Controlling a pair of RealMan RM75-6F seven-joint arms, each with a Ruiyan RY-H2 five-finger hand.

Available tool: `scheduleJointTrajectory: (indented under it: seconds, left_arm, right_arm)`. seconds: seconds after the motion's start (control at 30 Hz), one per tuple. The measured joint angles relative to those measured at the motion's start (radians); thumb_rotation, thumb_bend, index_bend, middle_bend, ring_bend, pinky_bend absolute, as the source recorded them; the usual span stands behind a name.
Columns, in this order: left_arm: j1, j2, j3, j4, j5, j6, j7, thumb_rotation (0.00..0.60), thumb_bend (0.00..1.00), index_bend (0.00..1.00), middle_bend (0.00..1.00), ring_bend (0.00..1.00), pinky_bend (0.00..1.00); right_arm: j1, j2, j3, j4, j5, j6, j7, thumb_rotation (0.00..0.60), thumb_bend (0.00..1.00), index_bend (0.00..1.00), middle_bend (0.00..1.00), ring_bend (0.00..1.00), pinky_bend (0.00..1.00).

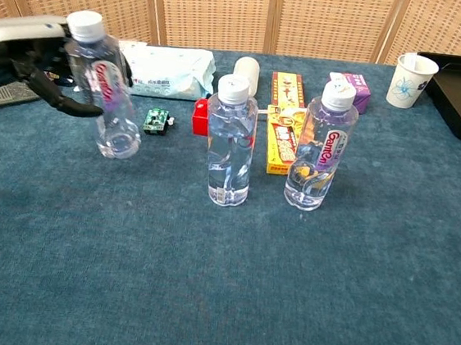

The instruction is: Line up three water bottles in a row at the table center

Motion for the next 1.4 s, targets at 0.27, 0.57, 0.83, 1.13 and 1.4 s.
scheduleJointTrajectory:
  seconds: [0.27, 0.57, 0.83, 1.13, 1.4]
  left_arm:
    - [-0.048, -0.033, -0.015, -0.059, -0.073, -0.068, 0.123, 0.600, 0.30, 0.38, 0.33, 0.28, 0.42]
    - [-0.057, -0.058, -0.008, -0.076, -0.102, -0.073, 0.197, 0.600, 0.30, 0.38, 0.33, 0.28, 0.42]
    - [-0.058, -0.088, -0.002, -0.046, -0.108, -0.074, 0.198, 0.600, 0.30, 0.39, 0.33, 0.28, 0.41]
    - [-0.058, -0.098, 0.010, -0.038, -0.096, -0.076, 0.192, 0.600, 0.30, 0.38, 0.33, 0.28, 0.41]
    - [-0.061, -0.109, 0.015, -0.034, -0.095, -0.081, 0.203, 0.600, 0.29, 0.39, 0.33, 0.28, 0.40]
  right_arm:
    - [0.000, 0.000, 0.002, 0.005, 0.001, -0.001, 0.009, 0.600, 0.02, 0.11, 0.13, 0.11, 0.10]
    - [0.001, -0.001, 0.002, 0.006, 0.001, -0.007, 0.009, 0.600, 0.02, 0.11, 0.13, 0.11, 0.10]
    - [0.000, -0.001, 0.004, 0.002, 0.003, -0.007, 0.004, 0.600, 0.02, 0.11, 0.13, 0.11, 0.10]
    - [-0.001, -0.001, 0.005, 0.002, 0.003, -0.006, 0.002, 0.600, 0.02, 0.11, 0.13, 0.11, 0.10]
    - [-0.003, 0.002, 0.006, 0.003, 0.001, -0.002, 0.013, 0.599, 0.02, 0.11, 0.13, 0.11, 0.10]
